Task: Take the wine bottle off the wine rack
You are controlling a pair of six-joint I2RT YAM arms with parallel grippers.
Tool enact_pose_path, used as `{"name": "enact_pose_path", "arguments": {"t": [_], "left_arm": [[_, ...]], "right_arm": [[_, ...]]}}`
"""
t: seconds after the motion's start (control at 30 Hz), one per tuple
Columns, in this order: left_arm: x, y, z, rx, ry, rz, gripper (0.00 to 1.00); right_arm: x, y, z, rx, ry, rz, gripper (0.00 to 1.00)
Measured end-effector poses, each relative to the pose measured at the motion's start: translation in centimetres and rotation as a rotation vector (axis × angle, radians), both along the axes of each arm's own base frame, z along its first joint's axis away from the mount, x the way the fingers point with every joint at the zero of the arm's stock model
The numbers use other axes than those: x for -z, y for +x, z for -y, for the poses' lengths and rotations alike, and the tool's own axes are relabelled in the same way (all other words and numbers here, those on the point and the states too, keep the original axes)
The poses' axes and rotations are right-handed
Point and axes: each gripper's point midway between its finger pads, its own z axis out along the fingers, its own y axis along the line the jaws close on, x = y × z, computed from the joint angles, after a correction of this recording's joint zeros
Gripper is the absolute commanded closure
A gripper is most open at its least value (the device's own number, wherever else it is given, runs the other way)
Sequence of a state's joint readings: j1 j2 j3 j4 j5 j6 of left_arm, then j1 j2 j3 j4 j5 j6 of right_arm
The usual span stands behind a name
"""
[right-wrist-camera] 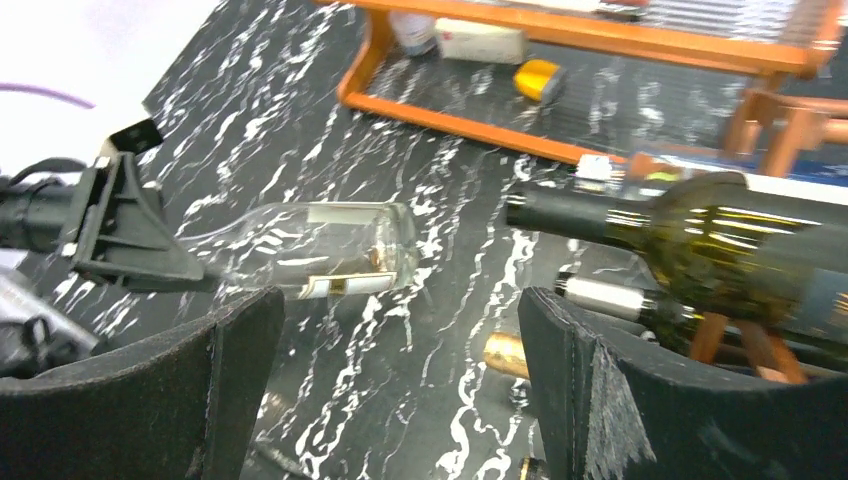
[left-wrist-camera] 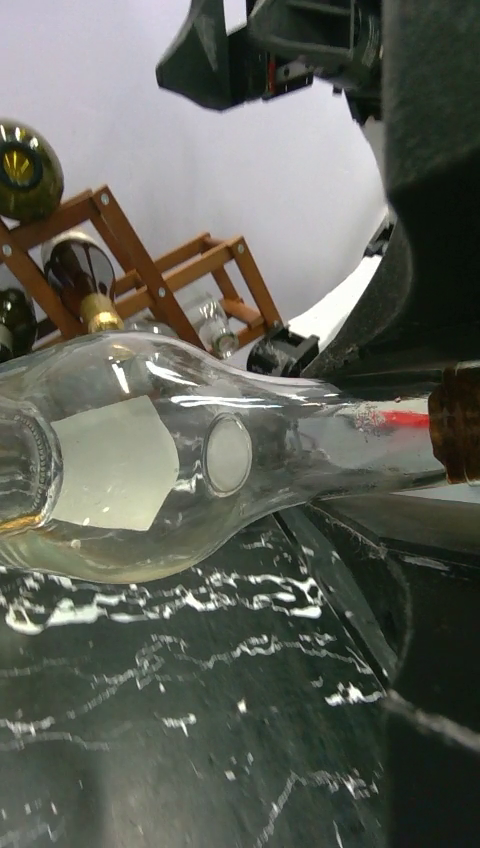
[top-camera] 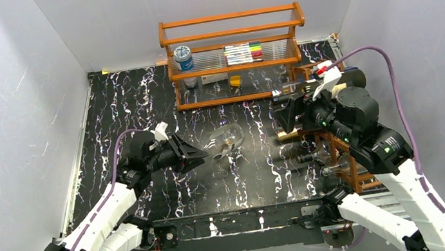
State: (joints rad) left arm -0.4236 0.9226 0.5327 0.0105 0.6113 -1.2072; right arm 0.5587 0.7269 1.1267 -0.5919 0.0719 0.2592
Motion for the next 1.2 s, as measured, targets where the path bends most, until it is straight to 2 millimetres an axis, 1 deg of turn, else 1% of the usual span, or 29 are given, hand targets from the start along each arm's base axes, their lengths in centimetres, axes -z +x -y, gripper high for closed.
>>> {"name": "enact_pose_path", "arguments": {"t": [0.03, 0.1, 0.17, 0.2, 0.23, 0.27, 0.3, 0.33, 0.37, 0.4, 0.43, 0.47, 0.5, 0.57, 0.63, 0.73, 0.8, 0.87, 1.0, 1.1, 1.2], "left_arm": [[0.3, -0.3, -0.3, 0.001, 0.02, -0.003, 1.0], [1.3, -1.2, -1.1, 0.006, 0.077, -0.006, 1.0], [2.7, -2.4, -2.0, 0.023, 0.147, -0.04, 1.0], [2.5, -2.5, -2.2, 0.034, 0.172, -0.03, 1.0], [2.2, -2.7, -2.4, 0.039, 0.191, -0.036, 1.0], [2.2, -2.9, -2.7, 0.038, 0.208, -0.045, 1.0], [1.8, -3.1, -3.1, 0.037, 0.241, -0.049, 1.0], [1.5, -3.4, -3.5, 0.034, 0.269, -0.055, 1.0], [1.5, -3.5, -3.6, 0.036, 0.273, -0.058, 1.0], [1.2, -3.6, -3.8, 0.036, 0.29, -0.063, 1.0], [1.0, -3.8, -4.1, 0.036, 0.307, -0.068, 1.0], [0.9, -4.1, -4.3, 0.037, 0.321, -0.077, 1.0], [0.8, -4.3, -4.5, 0.04, 0.334, -0.085, 1.0], [0.5, -4.7, -5.1, 0.04, 0.366, -0.102, 1.0], [0.0, -5.0, -5.7, 0.04, 0.412, -0.126, 1.0], [-1.0, -5.0, -6.7, 0.037, 0.508, -0.184, 1.0], [-1.3, -4.9, -7.3, 0.033, 0.562, -0.218, 1.0], [-1.6, -4.8, -7.9, 0.026, 0.61, -0.248, 1.0], [-1.8, -5.0, -9.1, 0.01, 0.689, -0.298, 1.0], [-1.9, -5.2, -9.6, 0.009, 0.728, -0.333, 1.0], [-2.0, -4.6, -9.9, 0.012, 0.771, -0.361, 0.99]], "right_arm": [[0.3, -0.2, -0.6, -0.035, 0.0, -0.01, 0.02], [1.1, -0.5, -2.6, -0.144, -0.001, -0.047, 0.02], [3.7, -0.3, -5.8, -0.288, -0.02, -0.159, 0.02], [5.6, -0.3, -7.6, -0.349, -0.046, -0.225, 0.02], [6.8, -0.9, -9.4, -0.405, -0.073, -0.248, 0.02], [7.5, -1.6, -10.9, -0.447, -0.111, -0.238, 0.02], [8.3, -4.3, -14.4, -0.576, -0.166, -0.193, 0.02], [9.0, -5.9, -16.2, -0.648, -0.199, -0.163, 0.02], [9.2, -6.4, -16.9, -0.672, -0.208, -0.147, 0.02], [9.8, -6.9, -18.0, -0.704, -0.227, -0.113, 0.02], [10.6, -7.4, -19.4, -0.741, -0.239, -0.068, 0.02], [11.5, -7.5, -20.1, -0.759, -0.252, -0.049, 0.02], [12.8, -7.4, -20.8, -0.774, -0.267, -0.021, 0.02], [15.5, -7.0, -21.4, -0.786, -0.301, 0.004, 0.02], [17.6, -6.6, -22.0, -0.798, -0.329, 0.014, 0.02], [18.6, -5.7, -23.8, -0.809, -0.326, 0.044, 0.02], [18.7, -5.4, -24.8, -0.813, -0.307, 0.069, 0.02], [18.4, -5.2, -25.4, -0.813, -0.289, 0.089, 0.02], [16.7, -4.6, -26.5, -0.79, -0.231, 0.148, 0.02], [16.5, -4.4, -26.5, -0.775, -0.225, 0.152, 0.02], [16.2, -4.1, -26.3, -0.754, -0.225, 0.153, 0.02]]}}
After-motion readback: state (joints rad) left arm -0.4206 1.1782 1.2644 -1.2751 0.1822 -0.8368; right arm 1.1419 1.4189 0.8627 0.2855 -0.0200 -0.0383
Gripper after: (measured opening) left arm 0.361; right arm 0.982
